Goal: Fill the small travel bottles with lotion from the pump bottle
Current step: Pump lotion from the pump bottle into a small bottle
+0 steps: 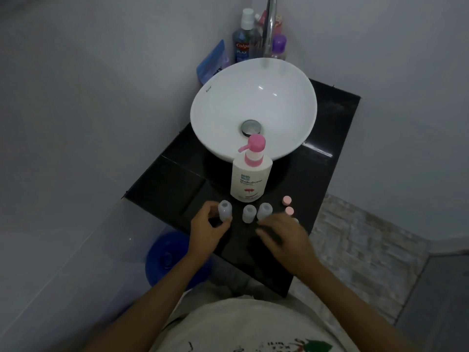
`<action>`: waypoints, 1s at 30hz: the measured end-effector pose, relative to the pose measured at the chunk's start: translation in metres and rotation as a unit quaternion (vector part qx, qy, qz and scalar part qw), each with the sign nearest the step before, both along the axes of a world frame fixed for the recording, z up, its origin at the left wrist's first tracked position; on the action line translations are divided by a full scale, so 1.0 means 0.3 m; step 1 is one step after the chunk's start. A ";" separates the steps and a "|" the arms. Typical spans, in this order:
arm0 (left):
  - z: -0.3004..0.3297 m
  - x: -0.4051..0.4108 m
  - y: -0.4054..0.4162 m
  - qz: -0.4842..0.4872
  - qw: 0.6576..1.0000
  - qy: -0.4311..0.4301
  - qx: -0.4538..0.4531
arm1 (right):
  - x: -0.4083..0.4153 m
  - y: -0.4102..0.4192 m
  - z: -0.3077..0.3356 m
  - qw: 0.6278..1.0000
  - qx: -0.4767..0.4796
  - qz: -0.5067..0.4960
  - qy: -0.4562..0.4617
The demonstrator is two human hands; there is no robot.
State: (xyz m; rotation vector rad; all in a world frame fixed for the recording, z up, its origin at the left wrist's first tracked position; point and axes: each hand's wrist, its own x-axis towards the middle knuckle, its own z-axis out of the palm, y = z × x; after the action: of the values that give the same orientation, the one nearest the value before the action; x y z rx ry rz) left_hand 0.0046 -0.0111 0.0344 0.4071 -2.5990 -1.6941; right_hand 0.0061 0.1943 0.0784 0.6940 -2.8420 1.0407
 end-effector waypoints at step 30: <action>0.338 -0.142 -0.037 -0.003 0.984 0.145 -0.106 | -0.530 -0.251 0.350 0.962 -0.179 -0.021 -0.204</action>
State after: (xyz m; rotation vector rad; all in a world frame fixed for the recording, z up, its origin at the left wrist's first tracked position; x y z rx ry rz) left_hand -0.0379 -0.0223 0.1357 0.1338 -2.5267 -1.3386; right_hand -0.1530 0.1190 0.1833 0.4225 -2.8277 1.8133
